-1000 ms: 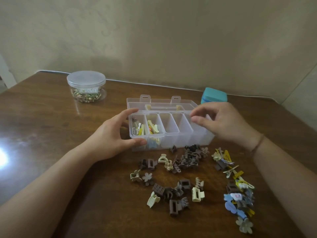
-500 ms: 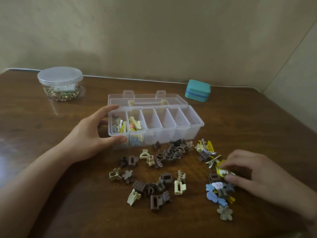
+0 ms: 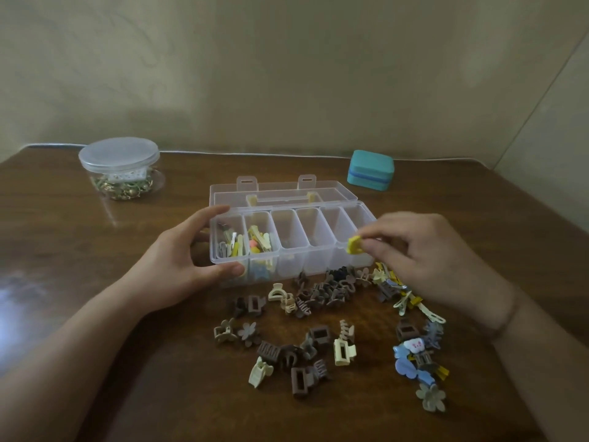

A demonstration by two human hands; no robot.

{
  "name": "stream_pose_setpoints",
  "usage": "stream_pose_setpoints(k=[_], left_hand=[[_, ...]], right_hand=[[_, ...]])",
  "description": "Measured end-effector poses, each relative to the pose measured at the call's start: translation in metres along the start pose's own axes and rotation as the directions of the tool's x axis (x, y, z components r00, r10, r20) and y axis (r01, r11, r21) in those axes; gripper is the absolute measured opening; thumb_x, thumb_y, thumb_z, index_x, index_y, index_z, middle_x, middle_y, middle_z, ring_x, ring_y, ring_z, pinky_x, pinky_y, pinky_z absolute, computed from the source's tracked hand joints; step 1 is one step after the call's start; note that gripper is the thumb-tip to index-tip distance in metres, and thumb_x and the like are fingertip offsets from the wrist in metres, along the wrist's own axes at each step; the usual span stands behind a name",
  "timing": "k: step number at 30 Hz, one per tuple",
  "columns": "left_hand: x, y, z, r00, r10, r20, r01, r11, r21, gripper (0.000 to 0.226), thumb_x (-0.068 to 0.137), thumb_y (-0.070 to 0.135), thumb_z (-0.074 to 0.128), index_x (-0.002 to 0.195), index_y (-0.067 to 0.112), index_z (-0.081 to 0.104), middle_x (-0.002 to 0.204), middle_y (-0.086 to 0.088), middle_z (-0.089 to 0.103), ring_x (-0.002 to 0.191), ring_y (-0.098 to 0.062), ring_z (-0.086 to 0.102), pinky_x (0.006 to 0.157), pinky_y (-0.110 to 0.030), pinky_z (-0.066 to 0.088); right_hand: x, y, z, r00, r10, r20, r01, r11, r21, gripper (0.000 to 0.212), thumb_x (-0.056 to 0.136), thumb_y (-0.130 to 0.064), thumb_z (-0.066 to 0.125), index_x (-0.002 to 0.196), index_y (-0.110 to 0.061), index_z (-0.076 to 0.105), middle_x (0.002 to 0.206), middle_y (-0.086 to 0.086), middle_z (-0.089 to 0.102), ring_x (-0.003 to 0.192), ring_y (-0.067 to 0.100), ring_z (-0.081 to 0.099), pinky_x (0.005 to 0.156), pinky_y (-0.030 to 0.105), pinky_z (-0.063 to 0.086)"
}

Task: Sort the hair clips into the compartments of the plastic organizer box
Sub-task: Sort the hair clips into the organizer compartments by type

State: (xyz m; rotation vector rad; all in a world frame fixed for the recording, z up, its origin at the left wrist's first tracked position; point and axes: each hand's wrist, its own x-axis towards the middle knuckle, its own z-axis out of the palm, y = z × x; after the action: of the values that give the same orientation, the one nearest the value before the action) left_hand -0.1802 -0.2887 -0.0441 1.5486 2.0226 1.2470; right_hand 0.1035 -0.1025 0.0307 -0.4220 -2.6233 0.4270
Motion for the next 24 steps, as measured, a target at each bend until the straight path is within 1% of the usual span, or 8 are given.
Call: stream_pose_setpoints(k=[2, 4, 7, 11, 14, 17, 20, 24], left_hand=[[0.000, 0.000, 0.000, 1.000, 0.005, -0.004, -0.005, 1.000, 0.006, 0.097, 0.056, 0.076, 0.077, 0.141, 0.055, 0.037, 0.130, 0.030, 0.053, 0.118, 0.011, 0.054, 0.094, -0.020, 0.048], [0.000, 0.000, 0.001, 1.000, 0.009, -0.006, -0.009, 1.000, 0.006, 0.096, 0.057, 0.072, 0.078, 0.142, 0.054, 0.037, 0.130, 0.029, 0.054, 0.117, 0.012, 0.054, 0.095, -0.022, 0.047], [0.000, 0.000, 0.000, 1.000, 0.012, -0.003, -0.012, 1.000, 0.008, 0.097, 0.056, 0.076, 0.076, 0.142, 0.055, 0.036, 0.126, 0.035, 0.051, 0.115, 0.019, 0.051, 0.090, -0.012, 0.045], [0.001, -0.001, 0.000, 1.000, 0.017, -0.004, -0.017, 1.000, 0.004, 0.097, 0.055, 0.077, 0.075, 0.141, 0.056, 0.036, 0.125, 0.038, 0.051, 0.116, 0.016, 0.053, 0.090, -0.011, 0.046], [0.001, -0.001, 0.000, 1.000, 0.023, -0.004, -0.023, 1.000, 0.001, 0.097, 0.055, 0.078, 0.075, 0.141, 0.056, 0.037, 0.125, 0.039, 0.051, 0.117, 0.015, 0.053, 0.089, -0.009, 0.046], [0.000, -0.001, 0.001, 1.000, 0.021, -0.009, -0.021, 1.000, -0.013, 0.096, 0.056, 0.076, 0.077, 0.141, 0.055, 0.038, 0.123, 0.042, 0.052, 0.116, 0.017, 0.053, 0.088, -0.005, 0.046], [0.000, 0.000, 0.001, 1.000, 0.017, -0.013, -0.017, 1.000, 0.002, 0.097, 0.055, 0.077, 0.075, 0.141, 0.055, 0.036, 0.121, 0.043, 0.050, 0.113, 0.022, 0.050, 0.087, -0.007, 0.046], [0.001, -0.001, 0.000, 1.000, 0.012, -0.010, -0.011, 1.000, 0.015, 0.097, 0.054, 0.079, 0.074, 0.141, 0.058, 0.035, 0.125, 0.042, 0.048, 0.114, 0.023, 0.048, 0.092, -0.015, 0.044]], right_hand=[[0.021, -0.010, 0.015, 0.999, -0.010, -0.034, 0.011, 0.999, 0.039, 0.016, 0.088, -0.029, 0.063, 0.101, -0.027, 0.074, 0.081, -0.025, 0.063, 0.078, -0.004, 0.058, 0.065, 0.010, 0.044], [0.036, -0.014, 0.030, 0.999, 0.000, -0.043, 0.003, 0.998, 0.061, 0.013, 0.088, -0.024, 0.068, 0.098, -0.025, 0.075, 0.083, -0.020, 0.067, 0.074, -0.002, 0.060, 0.066, 0.013, 0.046], [0.048, -0.012, 0.046, 0.998, 0.037, -0.050, -0.033, 0.996, 0.085, 0.011, 0.088, -0.021, 0.069, 0.096, -0.024, 0.075, 0.083, -0.017, 0.068, 0.072, -0.007, 0.057, 0.065, 0.013, 0.043], [0.054, -0.008, 0.056, 0.991, 0.103, -0.087, -0.096, 0.992, 0.079, 0.011, 0.088, -0.023, 0.068, 0.095, -0.027, 0.074, 0.082, -0.016, 0.068, 0.069, -0.009, 0.055, 0.061, 0.012, 0.040], [0.058, -0.014, 0.064, 0.990, 0.084, -0.112, -0.086, 0.996, -0.014, 0.011, 0.088, -0.026, 0.063, 0.094, -0.029, 0.072, 0.081, -0.013, 0.068, 0.073, 0.001, 0.057, 0.063, 0.022, 0.047], [0.061, -0.017, 0.069, 0.992, 0.098, -0.075, -0.102, 0.994, -0.046, 0.014, 0.089, -0.027, 0.060, 0.095, -0.032, 0.070, 0.084, -0.007, 0.067, 0.079, 0.006, 0.058, 0.069, 0.030, 0.053], [0.060, -0.015, 0.066, 0.994, 0.092, -0.052, -0.094, 0.995, -0.043, 0.016, 0.090, -0.026, 0.059, 0.098, -0.032, 0.071, 0.087, -0.008, 0.067, 0.080, 0.004, 0.054, 0.068, 0.027, 0.050], [0.045, -0.016, 0.044, 0.991, 0.018, -0.129, -0.019, 1.000, 0.000, 0.011, 0.088, -0.022, 0.065, 0.095, -0.026, 0.072, 0.079, -0.019, 0.061, 0.075, -0.002, 0.051, 0.066, 0.017, 0.039]])
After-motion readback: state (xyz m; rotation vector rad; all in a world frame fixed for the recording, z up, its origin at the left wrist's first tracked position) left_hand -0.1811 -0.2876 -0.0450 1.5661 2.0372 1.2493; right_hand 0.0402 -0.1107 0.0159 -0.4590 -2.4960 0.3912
